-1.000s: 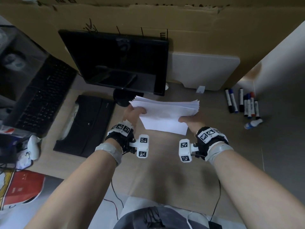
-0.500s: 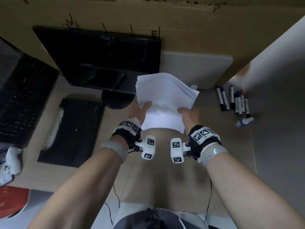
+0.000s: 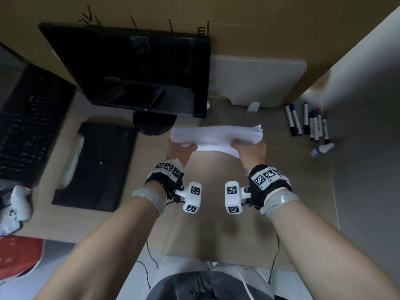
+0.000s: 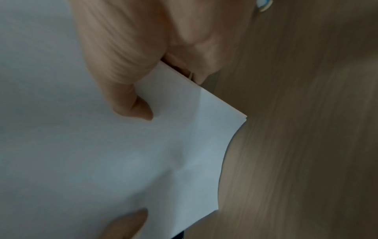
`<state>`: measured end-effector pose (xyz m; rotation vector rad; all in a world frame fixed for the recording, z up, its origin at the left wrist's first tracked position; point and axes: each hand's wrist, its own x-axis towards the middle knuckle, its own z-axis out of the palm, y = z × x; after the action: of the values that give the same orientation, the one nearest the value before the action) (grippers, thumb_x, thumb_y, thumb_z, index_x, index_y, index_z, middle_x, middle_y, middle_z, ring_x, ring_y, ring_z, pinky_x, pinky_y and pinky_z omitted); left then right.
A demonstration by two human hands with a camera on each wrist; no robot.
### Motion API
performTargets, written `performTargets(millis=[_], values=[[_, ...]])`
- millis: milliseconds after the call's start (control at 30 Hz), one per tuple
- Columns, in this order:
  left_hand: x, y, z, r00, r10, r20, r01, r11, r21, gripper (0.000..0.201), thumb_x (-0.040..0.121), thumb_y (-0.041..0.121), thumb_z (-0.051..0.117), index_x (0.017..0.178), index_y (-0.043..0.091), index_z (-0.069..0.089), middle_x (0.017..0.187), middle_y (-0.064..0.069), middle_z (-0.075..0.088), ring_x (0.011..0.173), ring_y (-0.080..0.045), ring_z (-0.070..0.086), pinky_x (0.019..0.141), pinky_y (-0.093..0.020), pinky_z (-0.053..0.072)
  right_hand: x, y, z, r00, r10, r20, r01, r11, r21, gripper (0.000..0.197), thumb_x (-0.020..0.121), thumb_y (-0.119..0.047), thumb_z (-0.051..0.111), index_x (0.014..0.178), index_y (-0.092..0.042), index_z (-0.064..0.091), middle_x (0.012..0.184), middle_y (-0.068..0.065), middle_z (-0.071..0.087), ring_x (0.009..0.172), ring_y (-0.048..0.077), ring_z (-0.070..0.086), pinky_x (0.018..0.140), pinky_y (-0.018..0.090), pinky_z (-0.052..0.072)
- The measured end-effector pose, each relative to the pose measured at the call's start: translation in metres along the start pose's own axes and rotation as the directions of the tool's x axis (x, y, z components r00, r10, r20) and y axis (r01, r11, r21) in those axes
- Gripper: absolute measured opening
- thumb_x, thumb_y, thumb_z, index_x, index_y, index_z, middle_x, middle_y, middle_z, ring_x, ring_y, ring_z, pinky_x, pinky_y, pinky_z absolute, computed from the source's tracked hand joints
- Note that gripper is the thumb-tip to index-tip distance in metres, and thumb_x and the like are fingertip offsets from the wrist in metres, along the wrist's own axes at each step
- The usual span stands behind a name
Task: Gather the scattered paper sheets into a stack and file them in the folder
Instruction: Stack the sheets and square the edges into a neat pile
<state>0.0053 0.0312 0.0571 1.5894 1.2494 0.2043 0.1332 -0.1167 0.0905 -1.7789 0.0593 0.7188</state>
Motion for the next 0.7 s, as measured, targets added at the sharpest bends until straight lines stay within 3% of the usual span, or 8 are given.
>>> performTargets(millis=[133, 233, 300, 367, 433, 500, 600, 700], values=[[0.009, -0.007, -0.006, 0.996, -0.084, -0.017, 0.082, 0.991, -0.105, 0.032, 0.074, 0.006, 0.07, 0.105, 0.002, 0.063, 0.09, -0.002, 0.065, 0.073, -0.011, 0.059, 0.056, -0.009, 0.039, 0.009, 0.003, 0.0, 0.999, -0.002, 0.048, 0.005, 0.998, -0.062, 0.031, 0.073, 0.001, 0.075, 0.101, -0.01, 0.068, 0.086, -0.001, 0.072, 0.076, 0.01, 0.068, 0.075, 0.028, 0.056], [0.017, -0.005, -0.011, 0.996, -0.087, 0.035, 0.089, 0.994, -0.069, 0.022, 0.073, 0.009, 0.074, 0.093, 0.007, 0.064, 0.081, 0.0, 0.065, 0.071, -0.015, 0.061, 0.056, -0.015, 0.043, 0.016, 0.008, 0.001, 0.996, -0.027, 0.082, 0.034, 0.996, -0.086, 0.032, 0.069, 0.004, 0.076, 0.091, -0.019, 0.072, 0.089, -0.001, 0.074, 0.078, 0.011, 0.069, 0.072, 0.025, 0.055], [0.026, -0.002, -0.012, 0.993, -0.111, 0.035, 0.114, 0.99, -0.08, 0.034, 0.064, 0.019, 0.08, 0.092, 0.006, 0.066, 0.088, -0.006, 0.07, 0.079, -0.023, 0.066, 0.066, -0.028, 0.052, 0.022, 0.008, 0.003, 0.997, -0.016, 0.081, 0.023, 0.996, -0.085, 0.028, 0.068, 0.003, 0.08, 0.08, -0.02, 0.068, 0.085, 0.001, 0.072, 0.075, 0.013, 0.067, 0.067, 0.022, 0.052], [0.035, -0.002, -0.012, 0.988, -0.146, 0.054, 0.149, 0.987, -0.065, 0.067, 0.051, 0.037, 0.084, 0.105, 0.003, 0.064, 0.101, -0.01, 0.071, 0.091, -0.029, 0.067, 0.08, -0.042, 0.057, 0.028, 0.011, 0.006, 0.997, 0.024, 0.072, -0.019, 0.997, -0.077, 0.029, 0.065, -0.007, 0.086, 0.083, -0.02, 0.067, 0.087, -0.001, 0.071, 0.079, 0.012, 0.067, 0.07, 0.021, 0.051], [0.042, -0.007, -0.007, 0.976, -0.18, 0.121, 0.186, 0.981, -0.045, 0.093, 0.05, 0.056, 0.085, 0.123, 0.006, 0.055, 0.116, -0.002, 0.065, 0.104, -0.023, 0.063, 0.094, -0.044, 0.052, 0.033, 0.019, 0.009, 0.996, 0.057, 0.073, -0.049, 0.994, -0.099, 0.049, 0.06, -0.025, 0.091, 0.101, -0.017, 0.067, 0.095, -0.004, 0.071, 0.086, 0.008, 0.067, 0.073, 0.021, 0.051], [0.051, -0.016, 0.0, 0.981, -0.129, 0.144, 0.136, 0.99, -0.036, 0.092, 0.053, 0.067, 0.082, 0.125, 0.015, 0.055, 0.117, 0.007, 0.065, 0.106, -0.014, 0.062, 0.098, -0.04, 0.05, 0.034, 0.025, 0.014, 0.994, 0.088, 0.057, -0.083, 0.992, -0.096, 0.052, 0.065, -0.032, 0.089, 0.108, -0.015, 0.065, 0.095, -0.005, 0.07, 0.086, 0.006, 0.066, 0.067, 0.017, 0.048], [0.049, -0.004, 0.004, 0.991, -0.04, 0.13, 0.055, 0.992, -0.116, 0.05, 0.067, 0.039, 0.085, 0.107, 0.017, 0.067, 0.103, 0.004, 0.072, 0.097, -0.015, 0.067, 0.091, -0.036, 0.054, 0.038, 0.021, 0.027, 0.994, 0.11, -0.001, -0.11, 0.992, -0.058, 0.023, 0.073, -0.029, 0.084, 0.087, -0.017, 0.069, 0.083, -0.006, 0.071, 0.077, 0.007, 0.068, 0.066, 0.021, 0.051], [0.047, 0.014, 0.001, 0.996, -0.031, 0.089, 0.051, 0.974, -0.223, 0.025, 0.077, -0.001, 0.076, 0.096, 0.009, 0.063, 0.084, 0.005, 0.066, 0.076, -0.007, 0.063, 0.065, -0.009, 0.05, 0.044, 0.02, 0.034, 0.991, 0.126, -0.032, -0.127, 0.991, -0.028, 0.033, 0.068, -0.026, 0.088, 0.09, -0.008, 0.072, 0.086, 0.001, 0.073, 0.079, 0.014, 0.07, 0.076, 0.03, 0.055]])
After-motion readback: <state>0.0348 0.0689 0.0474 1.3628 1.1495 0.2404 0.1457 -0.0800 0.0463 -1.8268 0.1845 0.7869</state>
